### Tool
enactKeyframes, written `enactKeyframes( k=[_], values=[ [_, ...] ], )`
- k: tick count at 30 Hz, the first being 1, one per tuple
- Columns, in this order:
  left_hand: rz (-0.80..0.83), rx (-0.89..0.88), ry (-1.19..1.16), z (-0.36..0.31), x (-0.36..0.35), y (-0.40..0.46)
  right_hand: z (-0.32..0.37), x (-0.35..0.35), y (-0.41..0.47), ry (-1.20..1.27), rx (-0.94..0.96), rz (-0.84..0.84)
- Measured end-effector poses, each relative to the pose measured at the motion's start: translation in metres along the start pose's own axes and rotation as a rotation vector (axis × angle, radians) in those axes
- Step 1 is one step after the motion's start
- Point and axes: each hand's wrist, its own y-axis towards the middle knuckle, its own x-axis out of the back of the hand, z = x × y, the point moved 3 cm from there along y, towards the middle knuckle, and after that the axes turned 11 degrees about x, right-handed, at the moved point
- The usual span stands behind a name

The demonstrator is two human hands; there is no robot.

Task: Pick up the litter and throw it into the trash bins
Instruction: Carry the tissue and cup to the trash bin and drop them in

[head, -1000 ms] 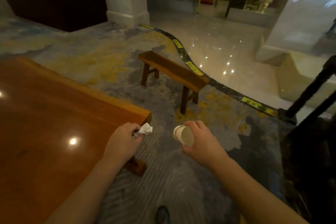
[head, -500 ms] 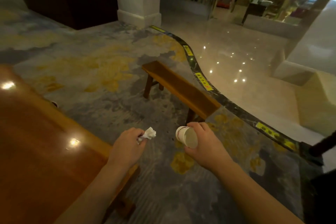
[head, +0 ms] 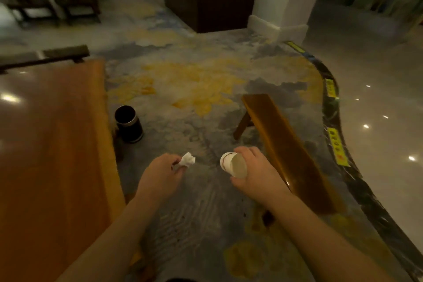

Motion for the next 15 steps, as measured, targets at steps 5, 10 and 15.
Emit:
enactKeyframes(
  k=[5,10,15],
  values=[
    [-0.128,0.136,-0.009,0.0,0.007,0.032,-0.013,0.001,0.079,-0.014,0.178,0.139],
    [-0.212,0.277,0.019,0.027,0.019,0.079,-0.012,-0.02,0.162,0.004,0.274,0.22],
    [-0.298,0.396,-0.052,0.064,0.02,0.161,-0.008,-0.041,0.263,-0.017,0.364,0.263]
  ],
)
